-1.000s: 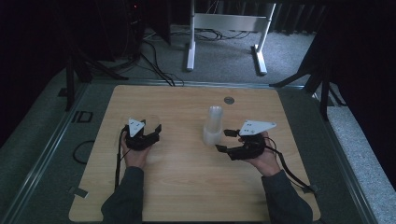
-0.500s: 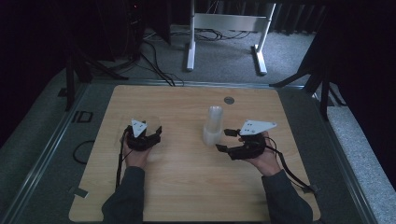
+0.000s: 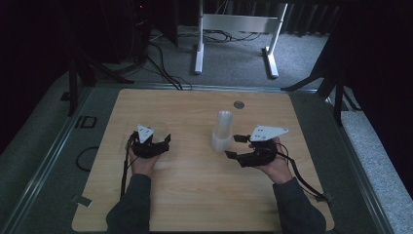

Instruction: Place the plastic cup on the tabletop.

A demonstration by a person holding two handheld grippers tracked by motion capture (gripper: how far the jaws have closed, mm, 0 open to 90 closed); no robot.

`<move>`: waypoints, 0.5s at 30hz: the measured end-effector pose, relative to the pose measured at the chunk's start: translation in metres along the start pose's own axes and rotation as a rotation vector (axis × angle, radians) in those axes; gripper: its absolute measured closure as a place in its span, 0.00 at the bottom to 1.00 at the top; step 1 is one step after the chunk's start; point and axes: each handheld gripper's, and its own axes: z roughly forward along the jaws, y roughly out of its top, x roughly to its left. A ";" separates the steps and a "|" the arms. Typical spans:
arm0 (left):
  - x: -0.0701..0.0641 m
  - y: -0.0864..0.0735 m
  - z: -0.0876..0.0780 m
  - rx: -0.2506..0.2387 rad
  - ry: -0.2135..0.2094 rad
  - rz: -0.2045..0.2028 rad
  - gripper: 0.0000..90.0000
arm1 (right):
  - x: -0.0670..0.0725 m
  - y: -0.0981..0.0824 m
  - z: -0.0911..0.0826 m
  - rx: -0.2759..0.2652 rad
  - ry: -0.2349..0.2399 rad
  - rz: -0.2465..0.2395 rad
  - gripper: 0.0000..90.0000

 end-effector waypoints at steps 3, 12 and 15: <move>0.001 0.001 -0.002 0.000 0.006 -0.006 0.09 | 0.000 0.000 0.000 0.000 0.001 -0.001 0.37; 0.004 0.012 -0.029 -0.096 -0.005 -0.041 0.09 | 0.000 0.000 -0.001 0.001 0.001 -0.003 0.36; 0.002 0.016 -0.042 -0.141 -0.009 -0.034 0.09 | 0.000 0.000 -0.001 0.000 0.000 -0.004 0.36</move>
